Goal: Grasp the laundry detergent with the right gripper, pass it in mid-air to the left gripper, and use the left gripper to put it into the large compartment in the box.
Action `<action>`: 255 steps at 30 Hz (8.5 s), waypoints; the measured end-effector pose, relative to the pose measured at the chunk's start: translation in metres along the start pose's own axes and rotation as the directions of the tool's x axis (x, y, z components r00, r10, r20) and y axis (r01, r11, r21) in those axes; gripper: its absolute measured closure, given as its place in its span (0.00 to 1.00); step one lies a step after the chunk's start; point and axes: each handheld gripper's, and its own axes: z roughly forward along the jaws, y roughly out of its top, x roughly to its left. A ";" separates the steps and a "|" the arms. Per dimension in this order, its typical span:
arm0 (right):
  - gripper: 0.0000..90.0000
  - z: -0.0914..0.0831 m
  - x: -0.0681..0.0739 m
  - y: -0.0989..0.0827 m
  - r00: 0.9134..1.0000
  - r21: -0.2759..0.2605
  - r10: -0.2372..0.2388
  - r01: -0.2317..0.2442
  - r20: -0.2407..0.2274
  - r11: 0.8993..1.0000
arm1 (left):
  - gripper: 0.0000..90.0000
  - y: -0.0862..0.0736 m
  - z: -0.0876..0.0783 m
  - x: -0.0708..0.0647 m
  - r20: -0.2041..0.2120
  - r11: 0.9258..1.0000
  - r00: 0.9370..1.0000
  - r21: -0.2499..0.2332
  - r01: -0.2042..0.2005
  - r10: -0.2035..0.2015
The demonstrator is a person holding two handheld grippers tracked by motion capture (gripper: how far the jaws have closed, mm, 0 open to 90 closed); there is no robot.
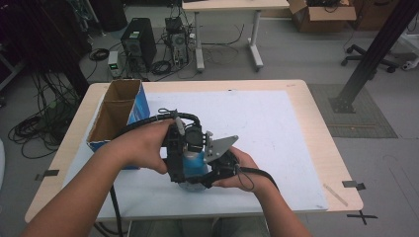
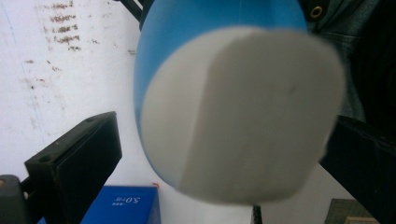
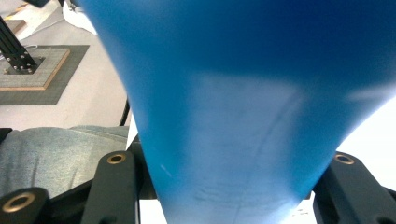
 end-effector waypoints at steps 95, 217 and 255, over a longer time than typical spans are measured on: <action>0.51 0.004 0.005 0.017 1.000 -0.038 -0.017 0.018 0.013 0.999 | 0.42 0.006 -0.011 -0.003 -0.028 0.998 0.998 0.031 -0.062 0.063; 0.03 -0.156 -0.047 0.002 0.968 0.454 0.034 -0.147 0.247 0.879 | 0.42 -0.114 -0.172 0.094 -0.009 0.417 0.418 -0.067 0.906 -0.909; 0.04 -0.153 -0.052 -0.012 0.971 0.481 0.088 -0.188 0.224 0.856 | 0.42 -0.197 -0.152 0.124 0.000 0.099 0.100 -0.074 0.992 -0.995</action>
